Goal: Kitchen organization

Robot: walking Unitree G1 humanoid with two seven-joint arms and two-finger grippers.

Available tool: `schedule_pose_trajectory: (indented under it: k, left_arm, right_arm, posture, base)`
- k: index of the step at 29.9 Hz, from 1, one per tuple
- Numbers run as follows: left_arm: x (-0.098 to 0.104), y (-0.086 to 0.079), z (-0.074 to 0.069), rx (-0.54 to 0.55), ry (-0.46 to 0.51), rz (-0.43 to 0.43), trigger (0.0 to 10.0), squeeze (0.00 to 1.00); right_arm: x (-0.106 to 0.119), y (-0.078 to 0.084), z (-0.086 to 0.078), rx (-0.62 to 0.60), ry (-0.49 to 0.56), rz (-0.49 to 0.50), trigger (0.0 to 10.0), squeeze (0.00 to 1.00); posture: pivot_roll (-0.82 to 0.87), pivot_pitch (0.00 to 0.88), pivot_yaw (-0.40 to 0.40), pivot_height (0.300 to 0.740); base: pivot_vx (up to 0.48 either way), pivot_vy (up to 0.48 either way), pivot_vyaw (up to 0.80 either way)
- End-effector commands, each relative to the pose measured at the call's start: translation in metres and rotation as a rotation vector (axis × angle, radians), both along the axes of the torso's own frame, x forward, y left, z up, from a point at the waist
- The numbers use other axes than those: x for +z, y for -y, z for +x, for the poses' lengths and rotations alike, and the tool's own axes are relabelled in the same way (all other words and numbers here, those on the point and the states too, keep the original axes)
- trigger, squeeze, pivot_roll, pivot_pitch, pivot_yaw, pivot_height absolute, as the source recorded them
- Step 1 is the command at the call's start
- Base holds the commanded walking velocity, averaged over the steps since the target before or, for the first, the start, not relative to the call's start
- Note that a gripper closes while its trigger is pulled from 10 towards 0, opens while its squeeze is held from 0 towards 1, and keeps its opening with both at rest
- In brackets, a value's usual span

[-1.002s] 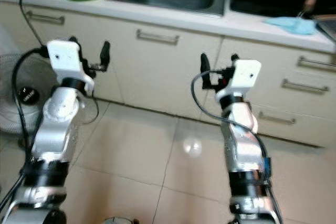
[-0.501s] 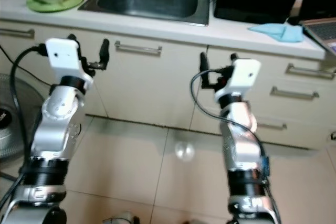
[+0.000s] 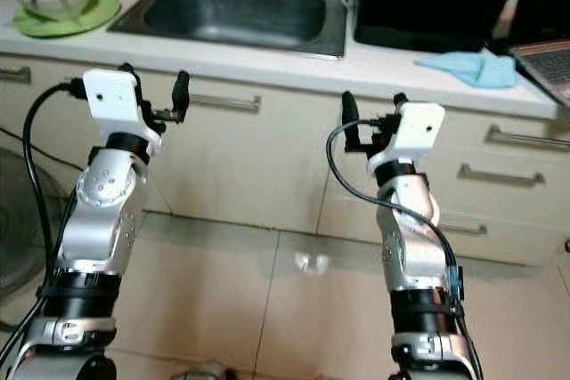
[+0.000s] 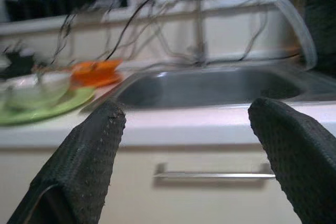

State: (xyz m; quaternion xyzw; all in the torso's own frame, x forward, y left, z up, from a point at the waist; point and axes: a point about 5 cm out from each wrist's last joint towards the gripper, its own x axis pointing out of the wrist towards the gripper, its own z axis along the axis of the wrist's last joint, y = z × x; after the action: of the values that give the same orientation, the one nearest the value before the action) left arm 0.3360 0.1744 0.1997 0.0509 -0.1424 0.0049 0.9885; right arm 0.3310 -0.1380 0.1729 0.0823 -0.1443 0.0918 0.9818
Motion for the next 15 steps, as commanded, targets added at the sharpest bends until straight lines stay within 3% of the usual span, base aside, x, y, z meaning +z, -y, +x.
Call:
schedule_pose_trajectory:
  k: [1,7,15]
  left_arm:
    - [-0.005,0.009,-0.002,-0.038,0.0,-0.001,10.0,0.0]
    - [-0.01,0.014,-0.009,-0.04,0.049,-0.014,10.0,0.0]
    - [-0.003,0.026,-0.018,-0.04,0.165,0.009,10.0,0.0]
  right_arm:
    - [-0.001,0.013,-0.001,-0.047,0.014,0.005,10.0,0.0]
    - [-0.012,0.017,-0.004,-0.065,0.007,-0.035,10.0,0.0]
    - [0.004,0.01,-0.01,-0.089,0.151,-0.015,10.0,0.0]
  posture:
    - [0.02,0.091,-0.016,0.74]
    - [0.02,0.094,-0.017,0.74]
    - [0.02,0.094,-0.017,0.74]
  base:
    - [0.416,0.0,0.0]
    - [0.39,0.12,0.0]
    - [0.319,0.182,0.0]
